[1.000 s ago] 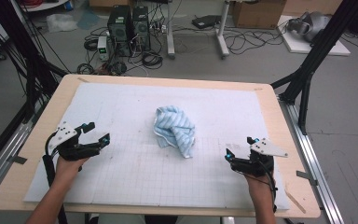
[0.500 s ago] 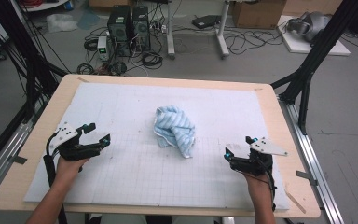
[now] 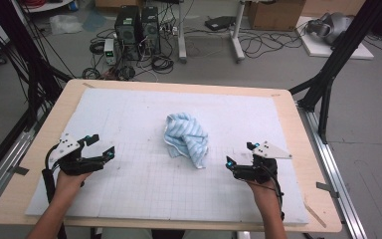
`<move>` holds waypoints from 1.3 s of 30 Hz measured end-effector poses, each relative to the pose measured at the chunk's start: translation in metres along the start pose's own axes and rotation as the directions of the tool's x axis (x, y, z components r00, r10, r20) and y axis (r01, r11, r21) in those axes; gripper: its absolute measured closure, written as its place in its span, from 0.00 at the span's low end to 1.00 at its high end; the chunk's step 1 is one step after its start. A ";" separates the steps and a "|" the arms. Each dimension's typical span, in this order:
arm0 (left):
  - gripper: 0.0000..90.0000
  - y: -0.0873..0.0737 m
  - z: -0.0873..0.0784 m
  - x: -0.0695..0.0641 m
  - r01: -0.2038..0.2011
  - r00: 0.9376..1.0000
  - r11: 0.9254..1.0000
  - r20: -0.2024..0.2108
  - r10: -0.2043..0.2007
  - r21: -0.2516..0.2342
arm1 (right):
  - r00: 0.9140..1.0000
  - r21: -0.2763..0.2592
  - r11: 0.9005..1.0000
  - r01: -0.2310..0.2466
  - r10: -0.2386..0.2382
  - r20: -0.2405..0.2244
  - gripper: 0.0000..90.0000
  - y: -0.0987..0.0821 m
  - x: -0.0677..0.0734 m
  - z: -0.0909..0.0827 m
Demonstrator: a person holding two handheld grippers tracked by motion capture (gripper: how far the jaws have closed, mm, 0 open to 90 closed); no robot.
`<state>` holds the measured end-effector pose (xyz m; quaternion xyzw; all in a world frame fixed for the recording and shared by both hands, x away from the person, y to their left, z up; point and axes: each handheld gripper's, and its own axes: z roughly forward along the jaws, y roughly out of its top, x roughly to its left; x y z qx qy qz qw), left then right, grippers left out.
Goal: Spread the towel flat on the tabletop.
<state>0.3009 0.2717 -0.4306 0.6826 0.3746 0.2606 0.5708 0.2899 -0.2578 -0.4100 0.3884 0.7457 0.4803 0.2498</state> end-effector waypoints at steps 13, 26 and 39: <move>0.22 -0.004 0.004 0.000 0.008 1.000 1.000 0.015 -0.008 0.021 | 0.992 0.038 0.998 0.057 -0.053 -0.116 0.18 0.031 0.021 0.042; 0.22 -0.005 0.007 0.001 0.023 0.999 0.999 0.026 -0.023 0.030 | 0.977 0.165 0.980 0.109 -0.075 -0.200 0.37 0.065 0.033 0.106; 0.22 -0.006 0.007 0.006 0.037 0.999 0.999 0.015 -0.038 0.031 | 0.947 0.218 0.957 0.191 -0.121 -0.299 0.83 0.064 0.054 0.137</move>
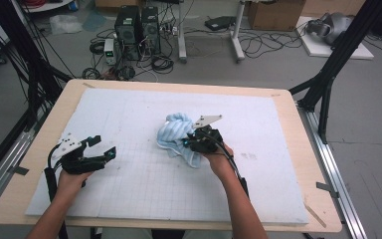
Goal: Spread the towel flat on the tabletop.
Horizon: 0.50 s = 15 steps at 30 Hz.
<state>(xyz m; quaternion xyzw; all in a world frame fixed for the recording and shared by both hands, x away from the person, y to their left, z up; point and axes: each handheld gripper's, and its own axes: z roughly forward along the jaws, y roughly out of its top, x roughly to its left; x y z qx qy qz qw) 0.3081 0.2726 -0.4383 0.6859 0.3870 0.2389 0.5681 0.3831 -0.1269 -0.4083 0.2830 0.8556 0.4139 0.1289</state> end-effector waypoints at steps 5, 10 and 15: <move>0.22 0.000 0.000 0.001 0.004 1.000 1.000 0.000 -0.004 -0.001 | 0.976 -0.108 0.994 0.009 -0.032 -0.217 0.83 0.008 0.018 -0.005; 0.23 0.001 -0.001 0.001 0.011 1.000 1.000 0.000 -0.011 -0.006 | 0.919 -0.131 0.991 0.025 -0.074 -0.387 0.78 0.012 0.036 -0.001; 0.23 0.001 -0.001 0.001 0.015 1.000 1.000 0.002 -0.015 -0.006 | 0.927 -0.183 0.982 -0.052 -0.020 -0.374 0.57 0.013 0.030 -0.009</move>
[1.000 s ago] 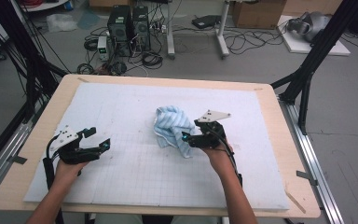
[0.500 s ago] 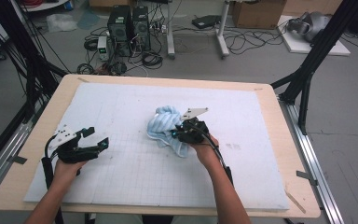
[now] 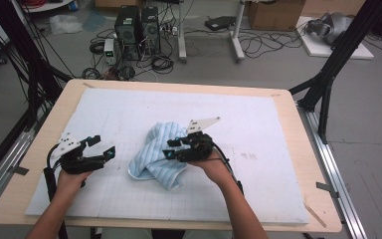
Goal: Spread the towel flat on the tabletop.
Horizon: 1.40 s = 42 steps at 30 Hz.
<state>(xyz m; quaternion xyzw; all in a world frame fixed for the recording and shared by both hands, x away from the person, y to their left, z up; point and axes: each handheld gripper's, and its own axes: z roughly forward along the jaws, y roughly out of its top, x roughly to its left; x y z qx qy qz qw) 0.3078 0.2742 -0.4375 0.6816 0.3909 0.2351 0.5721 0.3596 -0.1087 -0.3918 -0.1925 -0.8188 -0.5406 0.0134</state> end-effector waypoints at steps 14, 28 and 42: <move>0.24 -0.001 0.004 -0.002 -0.001 1.000 1.000 0.012 0.000 0.012 | 0.910 0.151 0.974 -0.171 0.097 0.404 0.46 -0.022 -0.035 0.010; 0.24 -0.001 0.004 -0.001 0.005 1.000 1.000 0.010 -0.005 0.016 | 0.836 0.131 0.991 -0.027 -0.049 0.546 0.90 0.019 -0.049 0.020; 0.24 -0.002 0.009 -0.006 0.001 0.999 1.000 0.038 -0.002 0.028 | 0.621 0.057 0.984 -0.168 0.061 0.782 0.79 0.019 -0.092 0.004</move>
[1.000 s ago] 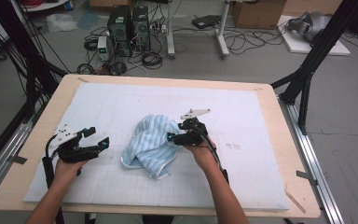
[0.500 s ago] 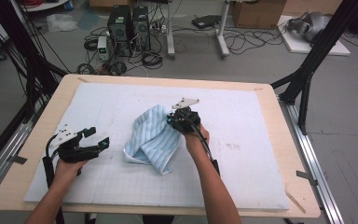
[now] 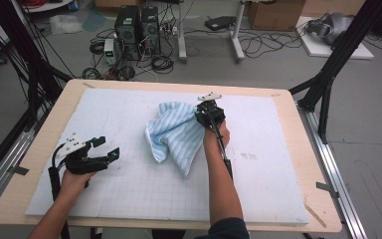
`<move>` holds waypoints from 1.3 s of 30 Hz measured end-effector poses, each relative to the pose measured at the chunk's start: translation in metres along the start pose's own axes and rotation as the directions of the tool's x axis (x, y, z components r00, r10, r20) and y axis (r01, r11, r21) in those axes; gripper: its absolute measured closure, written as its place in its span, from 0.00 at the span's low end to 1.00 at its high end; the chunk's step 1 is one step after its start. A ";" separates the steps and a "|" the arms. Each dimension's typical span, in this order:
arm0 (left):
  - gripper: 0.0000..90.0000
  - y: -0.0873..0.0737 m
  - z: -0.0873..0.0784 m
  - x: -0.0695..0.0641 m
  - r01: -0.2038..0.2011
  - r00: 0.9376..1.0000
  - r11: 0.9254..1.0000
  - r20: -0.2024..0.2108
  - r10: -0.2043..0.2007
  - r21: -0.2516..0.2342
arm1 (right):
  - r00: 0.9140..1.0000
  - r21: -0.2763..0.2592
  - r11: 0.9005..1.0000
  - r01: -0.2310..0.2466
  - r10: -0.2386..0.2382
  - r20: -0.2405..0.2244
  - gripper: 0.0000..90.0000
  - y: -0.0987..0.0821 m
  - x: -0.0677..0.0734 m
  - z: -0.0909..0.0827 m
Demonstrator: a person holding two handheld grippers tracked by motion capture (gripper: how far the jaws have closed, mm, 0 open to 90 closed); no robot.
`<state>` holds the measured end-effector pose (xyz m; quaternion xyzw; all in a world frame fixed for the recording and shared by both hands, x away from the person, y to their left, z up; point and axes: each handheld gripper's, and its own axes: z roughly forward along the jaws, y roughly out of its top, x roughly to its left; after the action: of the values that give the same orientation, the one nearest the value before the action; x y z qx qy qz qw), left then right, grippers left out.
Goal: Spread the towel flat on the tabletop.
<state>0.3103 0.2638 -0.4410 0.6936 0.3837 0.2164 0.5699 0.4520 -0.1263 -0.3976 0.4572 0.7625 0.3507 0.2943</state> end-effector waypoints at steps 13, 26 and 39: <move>0.24 -0.002 0.013 -0.013 -0.023 0.999 0.999 0.038 0.021 0.048 | 0.983 -0.102 0.995 -0.019 0.000 -0.184 0.53 -0.022 0.003 -0.047; 0.28 0.003 0.033 -0.033 -0.050 0.997 0.996 0.055 0.046 0.079 | 0.931 0.084 0.994 0.064 -0.029 -0.365 0.56 -0.081 0.040 -0.045; 0.42 0.003 0.037 -0.039 -0.032 0.994 0.994 0.109 0.021 0.102 | 0.994 -0.033 0.997 0.063 -0.066 -0.086 0.96 -0.065 -0.001 -0.048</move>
<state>0.3151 0.2101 -0.4424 0.7380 0.3538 0.1660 0.5501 0.3840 -0.1616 -0.4218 0.4123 0.7836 0.3718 0.2789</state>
